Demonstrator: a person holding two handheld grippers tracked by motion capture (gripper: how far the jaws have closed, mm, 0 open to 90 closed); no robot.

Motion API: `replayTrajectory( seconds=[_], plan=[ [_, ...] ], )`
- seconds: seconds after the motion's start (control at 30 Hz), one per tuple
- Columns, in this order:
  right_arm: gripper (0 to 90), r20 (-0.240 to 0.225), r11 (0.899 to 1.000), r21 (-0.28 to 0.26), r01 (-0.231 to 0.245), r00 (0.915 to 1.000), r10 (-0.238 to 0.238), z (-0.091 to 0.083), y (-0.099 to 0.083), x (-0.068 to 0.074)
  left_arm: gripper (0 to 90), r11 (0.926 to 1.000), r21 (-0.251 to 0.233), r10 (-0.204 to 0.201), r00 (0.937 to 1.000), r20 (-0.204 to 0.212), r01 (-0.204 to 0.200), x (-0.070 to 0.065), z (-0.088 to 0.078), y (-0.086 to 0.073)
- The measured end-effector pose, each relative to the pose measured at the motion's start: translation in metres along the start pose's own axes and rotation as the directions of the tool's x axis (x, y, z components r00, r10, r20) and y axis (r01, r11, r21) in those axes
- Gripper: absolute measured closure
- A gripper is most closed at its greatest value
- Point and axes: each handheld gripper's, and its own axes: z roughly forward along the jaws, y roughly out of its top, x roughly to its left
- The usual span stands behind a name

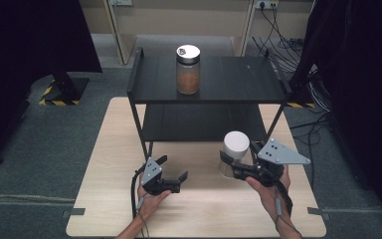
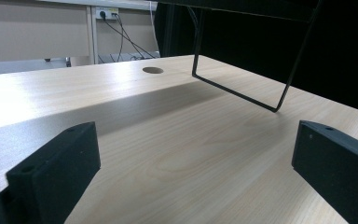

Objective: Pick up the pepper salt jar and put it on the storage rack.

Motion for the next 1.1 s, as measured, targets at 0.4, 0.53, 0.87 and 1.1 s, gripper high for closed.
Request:
replayTrajectory(
  seconds=[0.4,0.53,0.87,1.1],
  plan=[
    [35.1,-0.023,1.0,-0.016,0.003,0.9997,-0.003,0.001,0.033,-0.006,0.4,1.0,0.001,-0.001,1.0,0.0,0.001,0.0,0.0,0.0],
    [35.1,-0.026,1.0,-0.017,0.0,0.9997,0.0,0.003,0.045,-0.009,0.3,1.0,0.002,0.0,1.0,0.001,0.0,0.0,0.0,0.0],
    [35.1,-0.033,1.0,-0.023,-0.001,0.9994,0.0,0.007,0.077,-0.018,0.4,1.0,0.004,-0.001,1.0,-0.001,0.001,-0.001,0.001,0.0],
    [35.1,-0.027,0.999,-0.033,0.006,0.9996,-0.007,0.008,0.1,-0.022,0.4,1.0,0.006,-0.001,1.0,0.001,0.001,0.0,0.001,0.0]
  ],
)
